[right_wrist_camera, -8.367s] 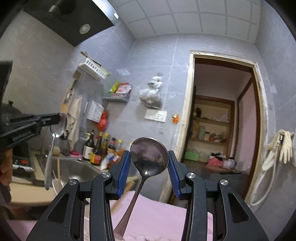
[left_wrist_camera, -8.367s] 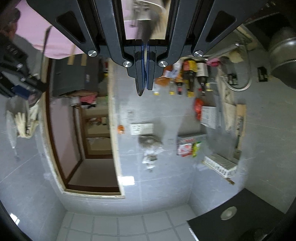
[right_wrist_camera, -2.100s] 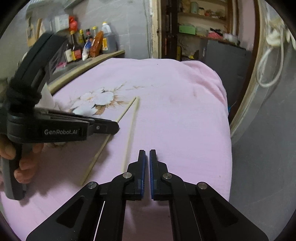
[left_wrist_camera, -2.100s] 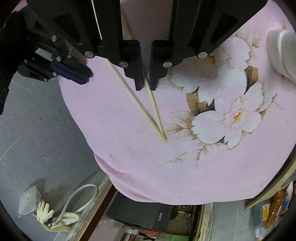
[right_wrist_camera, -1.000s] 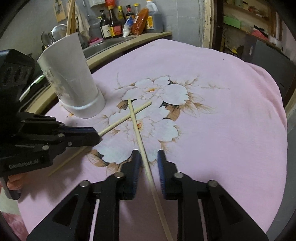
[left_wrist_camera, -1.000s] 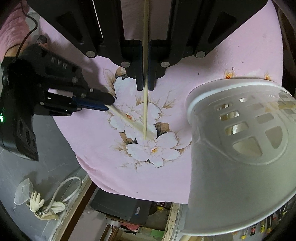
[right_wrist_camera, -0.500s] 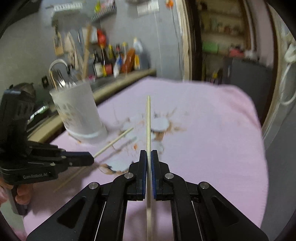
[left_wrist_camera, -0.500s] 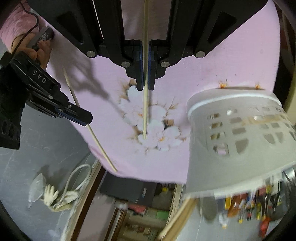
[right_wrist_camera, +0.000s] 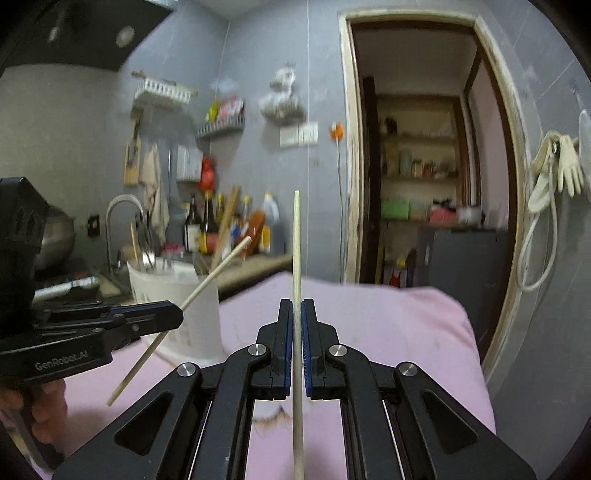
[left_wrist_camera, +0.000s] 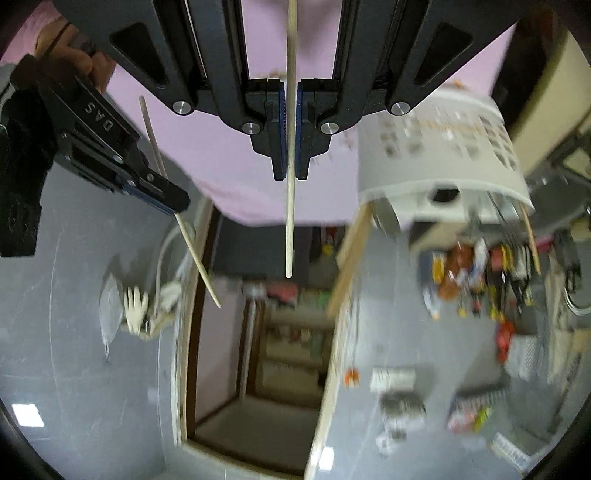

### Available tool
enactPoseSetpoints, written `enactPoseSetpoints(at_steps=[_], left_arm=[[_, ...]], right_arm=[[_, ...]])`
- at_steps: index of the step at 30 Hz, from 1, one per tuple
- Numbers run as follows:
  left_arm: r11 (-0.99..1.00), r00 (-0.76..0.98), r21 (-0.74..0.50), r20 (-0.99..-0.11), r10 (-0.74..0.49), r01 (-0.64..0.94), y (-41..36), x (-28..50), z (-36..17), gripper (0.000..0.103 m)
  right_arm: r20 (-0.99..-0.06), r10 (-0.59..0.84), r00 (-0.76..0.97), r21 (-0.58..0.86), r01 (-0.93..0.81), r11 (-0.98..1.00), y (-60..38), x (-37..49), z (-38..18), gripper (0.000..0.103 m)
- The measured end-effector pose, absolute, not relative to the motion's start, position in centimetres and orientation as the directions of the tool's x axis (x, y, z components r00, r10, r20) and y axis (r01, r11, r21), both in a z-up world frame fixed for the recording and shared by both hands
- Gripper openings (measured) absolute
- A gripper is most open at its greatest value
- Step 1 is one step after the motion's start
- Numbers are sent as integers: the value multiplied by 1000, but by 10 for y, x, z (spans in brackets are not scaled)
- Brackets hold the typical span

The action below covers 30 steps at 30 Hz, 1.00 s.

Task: Organize utensils
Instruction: 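Lift both chopsticks upright and carry them over the white holder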

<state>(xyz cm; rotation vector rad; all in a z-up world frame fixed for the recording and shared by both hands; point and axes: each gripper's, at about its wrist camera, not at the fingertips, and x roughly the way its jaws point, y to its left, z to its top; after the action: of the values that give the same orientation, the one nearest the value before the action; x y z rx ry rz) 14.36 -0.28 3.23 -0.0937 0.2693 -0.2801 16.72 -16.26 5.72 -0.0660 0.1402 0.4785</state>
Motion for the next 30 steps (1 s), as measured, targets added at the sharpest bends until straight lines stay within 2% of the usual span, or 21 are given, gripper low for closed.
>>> enactPoseSetpoints(at_steps=[7,14,19,24,30], left_arm=[[970,972,-109,-74,-224,216,23,140,69,2],[979,987,-126,23,-161,162,62,148,99,2],[978,987,-149,74,-139,149,97,154,114,2],[959,987,-252,121,-106,134,141,165,116,2],[927,980,-338,163,-112,162,189,186,113,2]], right_arm=[[48,450,892,-25,-450,893,-148,157,88,3],[217,407,887,30,-423,906,-125,161,116,3],[258,411,874,94,-446,890,-106,175,127,3],[325,449,832,146,-513,846,-82,188,129,3],[339,470,815,157,-541,826,-51,207,125,3]])
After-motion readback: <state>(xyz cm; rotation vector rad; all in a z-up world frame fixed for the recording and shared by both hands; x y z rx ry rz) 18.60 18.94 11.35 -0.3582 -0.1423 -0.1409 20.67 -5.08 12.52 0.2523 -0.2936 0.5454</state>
